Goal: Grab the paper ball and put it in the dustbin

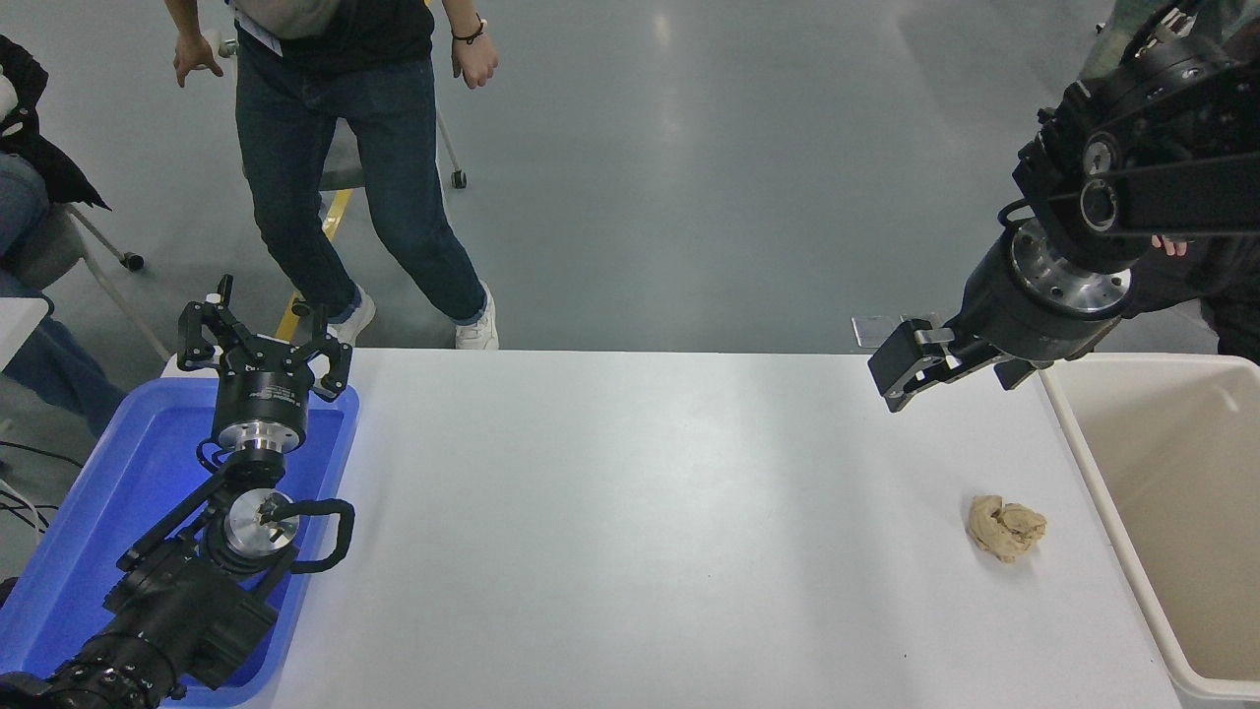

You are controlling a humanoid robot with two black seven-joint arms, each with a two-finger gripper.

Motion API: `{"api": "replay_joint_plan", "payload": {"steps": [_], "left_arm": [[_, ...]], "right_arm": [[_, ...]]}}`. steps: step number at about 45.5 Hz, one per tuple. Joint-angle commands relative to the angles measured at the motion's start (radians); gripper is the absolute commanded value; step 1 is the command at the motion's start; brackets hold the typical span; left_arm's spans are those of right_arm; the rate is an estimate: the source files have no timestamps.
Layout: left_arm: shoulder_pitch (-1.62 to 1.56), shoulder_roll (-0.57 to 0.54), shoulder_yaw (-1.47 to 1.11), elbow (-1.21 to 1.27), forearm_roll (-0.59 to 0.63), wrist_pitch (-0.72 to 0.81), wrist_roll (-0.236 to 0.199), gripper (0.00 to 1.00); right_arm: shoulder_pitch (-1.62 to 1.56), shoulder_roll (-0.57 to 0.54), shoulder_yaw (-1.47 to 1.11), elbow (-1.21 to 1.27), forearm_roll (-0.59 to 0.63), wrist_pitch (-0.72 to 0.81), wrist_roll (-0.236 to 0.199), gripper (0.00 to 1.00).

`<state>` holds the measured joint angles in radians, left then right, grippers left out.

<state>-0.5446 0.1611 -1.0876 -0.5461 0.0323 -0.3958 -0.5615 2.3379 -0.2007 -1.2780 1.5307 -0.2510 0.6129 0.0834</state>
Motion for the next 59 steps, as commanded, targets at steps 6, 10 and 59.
{"api": "replay_joint_plan", "payload": {"steps": [6,10,59], "left_arm": [[0.002,-0.002,-0.005,0.0,0.0,0.0,0.002,0.99],[0.002,-0.002,0.0,0.0,0.0,0.0,0.0,0.99],[0.0,0.0,0.0,0.0,0.0,0.0,0.0,0.99]], "right_arm": [[-0.061,0.0,0.005,-0.035,-0.004,-0.007,-0.001,1.0],[-0.075,0.0,0.006,-0.043,-0.007,-0.016,-0.001,1.0],[-1.193,-0.503,0.687,-0.71,-0.479,-0.228,-0.001,1.0]]}}
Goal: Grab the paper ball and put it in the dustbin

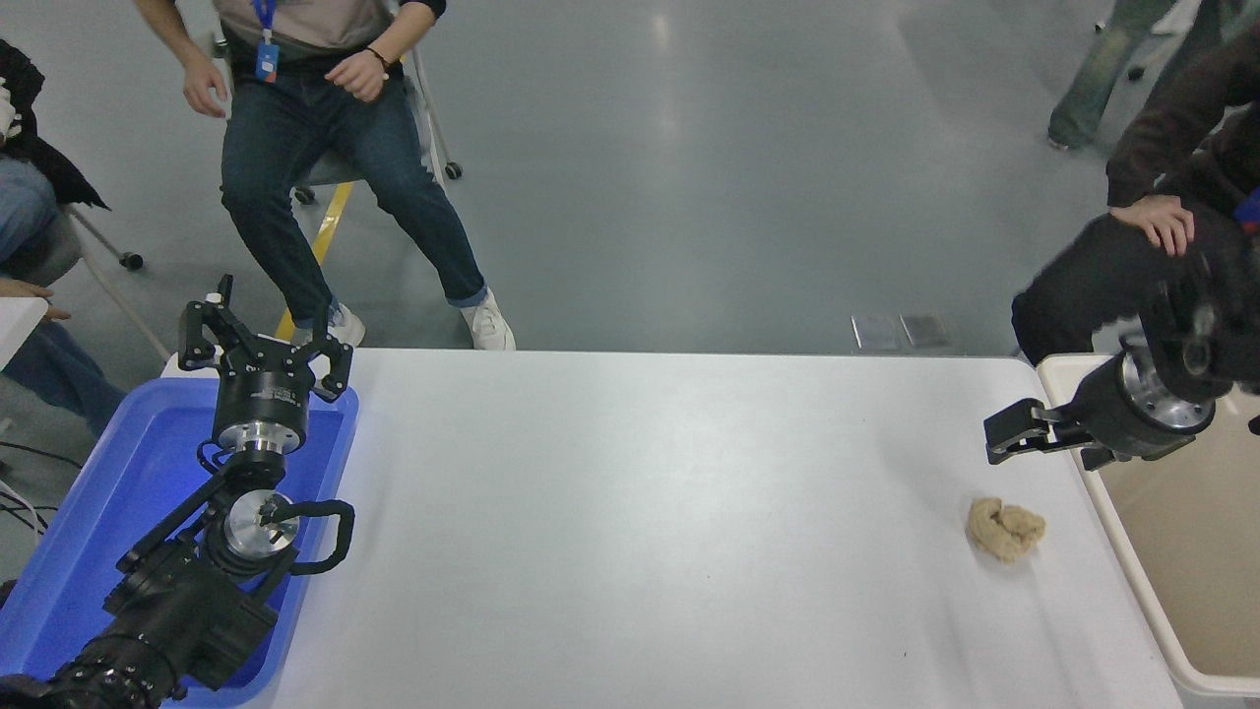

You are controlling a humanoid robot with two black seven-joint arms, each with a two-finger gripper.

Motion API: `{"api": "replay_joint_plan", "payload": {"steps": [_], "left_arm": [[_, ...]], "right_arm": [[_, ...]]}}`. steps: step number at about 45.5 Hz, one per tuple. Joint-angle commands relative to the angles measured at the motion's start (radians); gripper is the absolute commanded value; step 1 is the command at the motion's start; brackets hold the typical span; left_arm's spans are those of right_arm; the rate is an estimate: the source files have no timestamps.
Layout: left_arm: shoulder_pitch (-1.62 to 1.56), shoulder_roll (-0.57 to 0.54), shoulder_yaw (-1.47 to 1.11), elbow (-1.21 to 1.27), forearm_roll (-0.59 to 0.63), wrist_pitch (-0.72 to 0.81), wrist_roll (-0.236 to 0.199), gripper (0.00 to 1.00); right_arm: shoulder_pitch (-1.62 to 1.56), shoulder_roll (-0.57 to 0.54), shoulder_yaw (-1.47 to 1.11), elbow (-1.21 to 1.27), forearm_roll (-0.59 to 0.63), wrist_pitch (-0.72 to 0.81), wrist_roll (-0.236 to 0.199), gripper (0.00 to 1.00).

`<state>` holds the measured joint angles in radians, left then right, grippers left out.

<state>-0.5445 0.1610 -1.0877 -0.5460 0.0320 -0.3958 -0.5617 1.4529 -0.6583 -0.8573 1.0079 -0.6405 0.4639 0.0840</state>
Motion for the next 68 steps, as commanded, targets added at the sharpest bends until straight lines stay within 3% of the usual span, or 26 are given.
{"api": "replay_joint_plan", "payload": {"steps": [1,24,57,62,68], "left_arm": [[0.0,-0.001,0.0,0.0,0.0,0.0,0.0,0.99],[0.0,0.0,0.0,0.0,0.0,0.0,0.0,0.99],[0.0,0.0,0.0,0.0,0.0,0.0,0.002,0.99],[-0.002,0.0,0.0,0.0,0.0,0.0,0.0,0.99],[-0.002,0.0,0.0,0.0,0.0,0.0,0.0,0.99]], "right_arm": [[-0.327,-0.038,0.277,-0.198,-0.091,-0.085,-0.001,1.0],[-0.479,0.114,0.399,-0.376,-0.091,-0.163,-0.006,1.0],[-0.534,0.155,0.42,-0.374,-0.094,-0.191,-0.007,0.99],[-0.546,0.167,0.423,-0.374,-0.094,-0.197,-0.006,0.84],[-0.559,0.172,0.44,-0.376,-0.096,-0.221,-0.007,0.51]]}}
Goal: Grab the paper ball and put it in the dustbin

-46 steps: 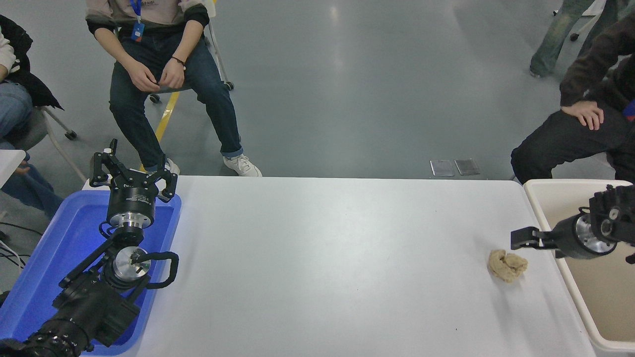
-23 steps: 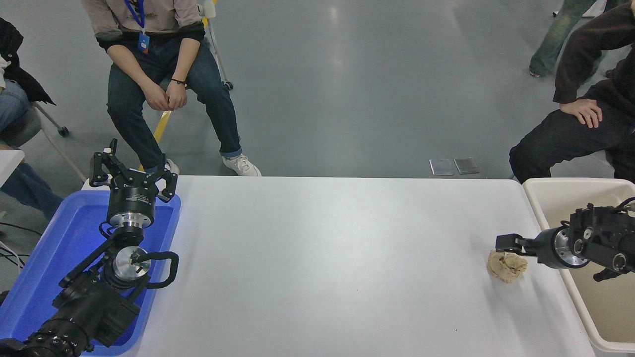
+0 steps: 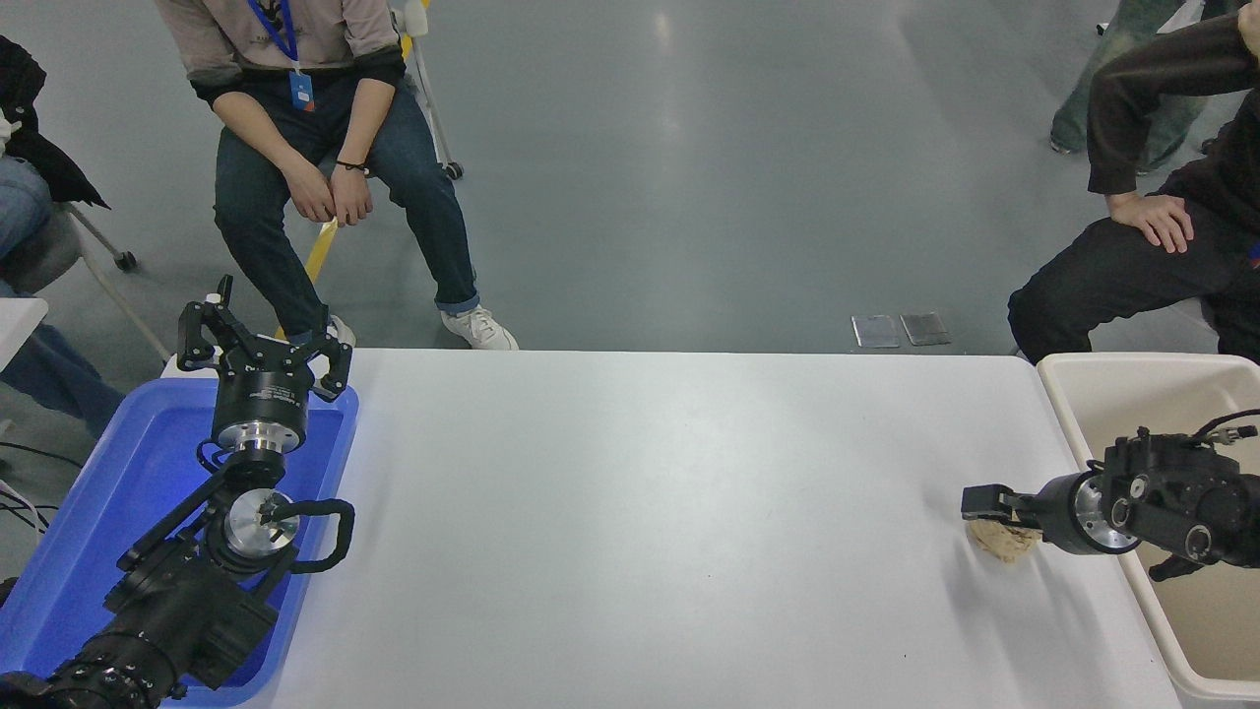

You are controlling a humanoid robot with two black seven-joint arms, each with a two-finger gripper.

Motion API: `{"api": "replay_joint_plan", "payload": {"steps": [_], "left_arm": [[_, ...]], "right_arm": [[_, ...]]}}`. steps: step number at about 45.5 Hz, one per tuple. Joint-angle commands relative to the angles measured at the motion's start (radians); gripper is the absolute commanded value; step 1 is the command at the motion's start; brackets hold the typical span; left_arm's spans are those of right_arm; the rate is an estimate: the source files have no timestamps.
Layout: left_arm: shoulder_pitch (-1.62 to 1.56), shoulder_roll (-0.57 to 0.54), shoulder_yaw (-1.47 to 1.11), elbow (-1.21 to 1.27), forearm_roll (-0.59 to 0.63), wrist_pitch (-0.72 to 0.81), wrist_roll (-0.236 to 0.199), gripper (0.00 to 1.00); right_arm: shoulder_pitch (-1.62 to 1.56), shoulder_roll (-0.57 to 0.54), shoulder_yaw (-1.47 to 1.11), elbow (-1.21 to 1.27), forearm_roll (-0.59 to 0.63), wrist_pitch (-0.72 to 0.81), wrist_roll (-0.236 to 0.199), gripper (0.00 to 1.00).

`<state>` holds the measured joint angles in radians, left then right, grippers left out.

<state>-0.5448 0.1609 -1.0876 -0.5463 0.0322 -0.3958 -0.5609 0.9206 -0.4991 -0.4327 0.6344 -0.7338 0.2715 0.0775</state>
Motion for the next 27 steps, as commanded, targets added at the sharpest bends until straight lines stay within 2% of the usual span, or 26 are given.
{"api": "replay_joint_plan", "payload": {"steps": [1,3,4,5,6,21,27], "left_arm": [[-0.001,0.0,0.0,0.0,0.0,0.0,-0.001,0.99],[-0.001,0.0,0.0,0.0,0.0,0.0,0.001,0.99],[-0.001,0.0,0.0,0.0,0.0,0.0,-0.001,0.99],[0.0,0.0,0.0,0.0,0.0,0.0,-0.001,0.99],[0.0,0.0,0.0,0.0,0.0,0.0,-0.001,0.99],[-0.001,0.0,0.0,0.0,0.0,0.0,-0.001,0.99],[-0.001,0.0,0.0,0.0,0.002,0.0,0.001,0.99]], "right_arm": [[-0.025,0.011,0.015,-0.002,-0.003,-0.029,-0.001,0.4],[-0.026,0.011,0.017,-0.005,-0.003,-0.031,0.001,0.32],[-0.025,0.011,0.018,-0.004,-0.003,-0.032,0.002,0.21],[-0.025,0.011,0.023,-0.004,-0.003,-0.034,0.004,0.05],[-0.026,0.011,0.028,-0.004,-0.003,-0.034,0.004,0.0],[0.009,-0.004,0.043,0.025,0.001,-0.025,0.008,0.0],[0.075,-0.09,0.037,0.096,0.001,0.004,0.01,0.0]]}}
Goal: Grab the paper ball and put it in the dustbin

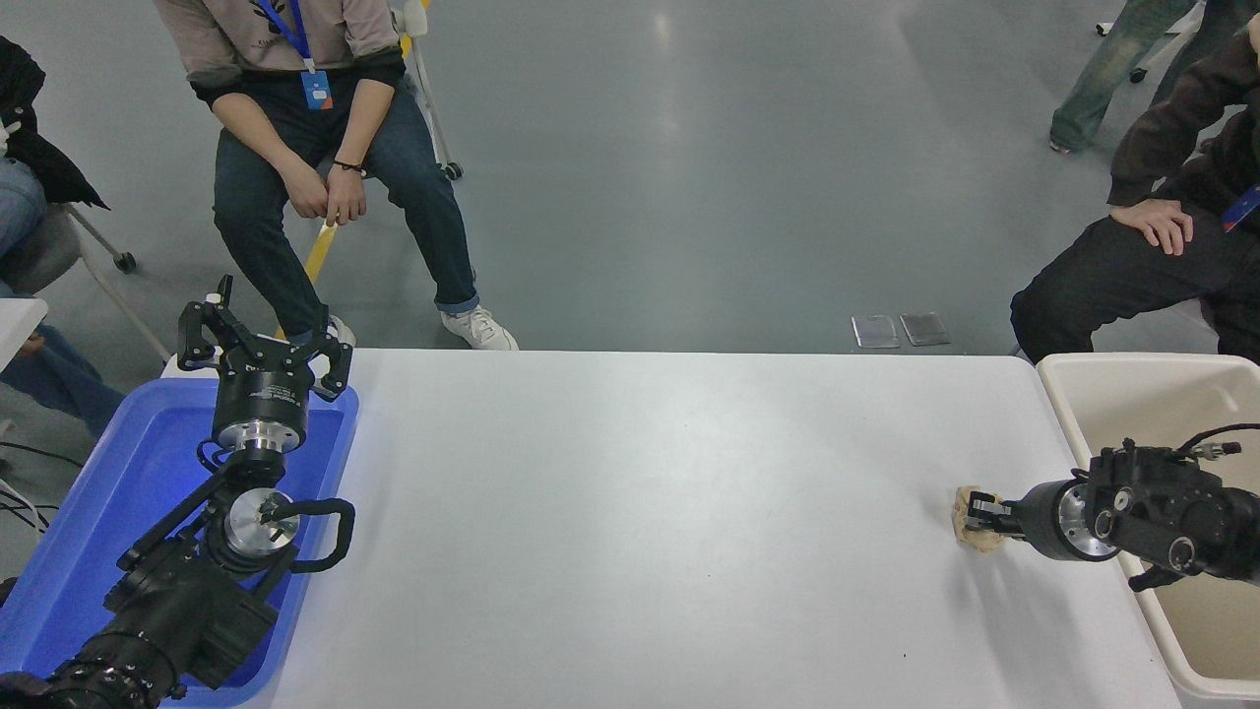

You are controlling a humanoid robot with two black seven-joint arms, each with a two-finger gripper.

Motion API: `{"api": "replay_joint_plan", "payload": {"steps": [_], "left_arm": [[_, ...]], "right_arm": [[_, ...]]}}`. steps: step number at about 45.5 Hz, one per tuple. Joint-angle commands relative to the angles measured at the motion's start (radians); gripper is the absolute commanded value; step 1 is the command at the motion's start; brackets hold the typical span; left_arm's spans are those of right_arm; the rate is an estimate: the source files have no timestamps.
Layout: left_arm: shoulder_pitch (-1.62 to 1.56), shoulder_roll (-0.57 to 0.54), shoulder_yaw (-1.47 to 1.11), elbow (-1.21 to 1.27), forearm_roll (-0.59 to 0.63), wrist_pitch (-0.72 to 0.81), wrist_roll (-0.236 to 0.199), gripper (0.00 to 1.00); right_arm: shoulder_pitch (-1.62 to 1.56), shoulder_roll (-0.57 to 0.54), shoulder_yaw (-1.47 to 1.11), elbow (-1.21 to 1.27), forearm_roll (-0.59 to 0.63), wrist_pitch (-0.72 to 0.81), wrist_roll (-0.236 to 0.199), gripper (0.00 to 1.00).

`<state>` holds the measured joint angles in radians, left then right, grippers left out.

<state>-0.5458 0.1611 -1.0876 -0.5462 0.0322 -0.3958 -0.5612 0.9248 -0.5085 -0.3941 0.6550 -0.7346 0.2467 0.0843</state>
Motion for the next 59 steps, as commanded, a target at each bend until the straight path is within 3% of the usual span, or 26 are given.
{"api": "replay_joint_plan", "payload": {"steps": [1,16,29,50,59], "left_arm": [[0.0,-0.002,0.0,0.0,0.002,0.0,0.001,0.99],[0.0,-0.002,0.001,0.0,0.002,0.0,0.001,0.99],[0.0,-0.002,0.0,-0.001,0.002,0.0,0.001,0.99],[0.0,0.0,0.0,-0.001,0.002,0.0,0.001,0.99],[0.0,0.0,0.001,-0.001,0.002,0.0,0.001,0.99]], "right_arm": [[0.089,-0.096,-0.003,0.093,0.0,0.037,0.003,0.0],[0.55,-0.352,-0.185,0.504,-0.06,0.166,-0.011,0.0],[1.154,-0.32,-0.568,0.66,-0.049,0.385,-0.003,0.0],[1.229,-0.329,-0.64,0.65,-0.069,0.447,-0.017,0.0],[1.18,-0.387,-0.683,0.52,-0.201,0.437,-0.015,0.0]]}}
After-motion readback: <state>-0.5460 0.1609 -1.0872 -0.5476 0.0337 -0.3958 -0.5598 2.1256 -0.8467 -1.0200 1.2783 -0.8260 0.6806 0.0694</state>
